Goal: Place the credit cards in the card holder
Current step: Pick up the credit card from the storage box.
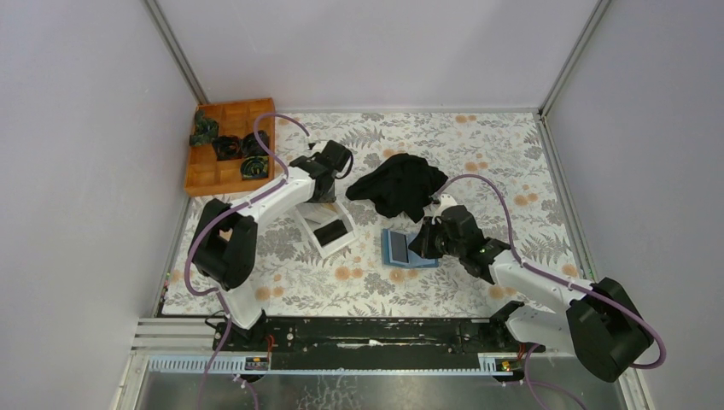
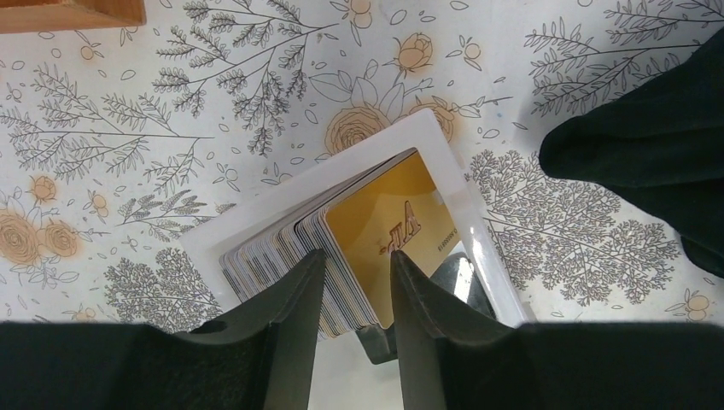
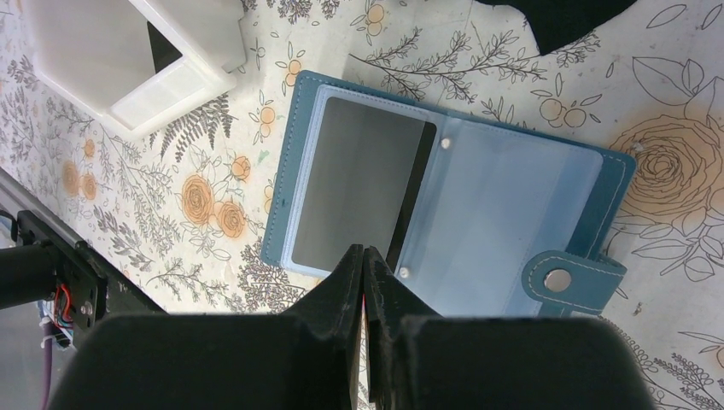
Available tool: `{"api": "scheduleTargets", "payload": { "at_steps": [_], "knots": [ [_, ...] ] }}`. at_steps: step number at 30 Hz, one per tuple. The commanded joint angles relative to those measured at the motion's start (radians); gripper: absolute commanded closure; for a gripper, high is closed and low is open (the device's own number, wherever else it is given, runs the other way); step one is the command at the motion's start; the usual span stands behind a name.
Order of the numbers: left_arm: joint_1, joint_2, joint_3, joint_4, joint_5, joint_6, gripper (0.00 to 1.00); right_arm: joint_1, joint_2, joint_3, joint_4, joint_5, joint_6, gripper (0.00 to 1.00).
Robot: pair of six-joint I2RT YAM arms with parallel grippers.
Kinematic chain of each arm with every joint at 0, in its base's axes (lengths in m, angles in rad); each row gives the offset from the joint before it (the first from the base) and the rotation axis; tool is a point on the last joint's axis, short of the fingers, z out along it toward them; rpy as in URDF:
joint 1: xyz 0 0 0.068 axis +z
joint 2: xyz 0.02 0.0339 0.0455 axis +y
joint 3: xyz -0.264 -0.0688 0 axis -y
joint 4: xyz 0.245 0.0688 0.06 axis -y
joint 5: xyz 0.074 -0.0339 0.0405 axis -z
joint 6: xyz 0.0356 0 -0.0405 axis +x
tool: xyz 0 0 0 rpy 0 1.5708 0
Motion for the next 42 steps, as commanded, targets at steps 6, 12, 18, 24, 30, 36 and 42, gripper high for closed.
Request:
{"api": "scheduleTargets", "payload": {
  "at_steps": [6, 12, 18, 24, 30, 36, 42],
  "knots": [
    [0.012, 0.019, 0.002, -0.061, 0.033, 0.03, 0.71, 0.004, -0.041, -0.014, 0.032, -0.013, -0.013, 0.93],
    [0.013, 0.0, 0.005, -0.064, 0.029, 0.023, 0.82, 0.003, -0.042, -0.015, 0.034, -0.017, -0.011, 0.93],
    [0.013, -0.019, 0.017, -0.072, 0.013, 0.018, 0.87, 0.003, -0.035, -0.012, 0.036, -0.02, -0.01, 0.93],
    [0.013, -0.035, 0.033, -0.083, 0.006, 0.02, 0.89, 0.003, -0.028, -0.006, 0.038, -0.022, -0.008, 0.93],
    [0.013, -0.043, 0.053, -0.097, -0.004, 0.025, 0.9, 0.003, -0.029, 0.001, 0.032, -0.022, -0.009, 0.93],
    [0.014, -0.042, 0.082, -0.109, -0.013, 0.039, 0.92, 0.003, -0.029, 0.0, 0.029, -0.019, -0.008, 0.93],
    [0.013, -0.039, 0.095, -0.115, -0.012, 0.045, 0.93, 0.003, -0.029, -0.001, 0.029, -0.017, -0.008, 0.93]
  ]
}}
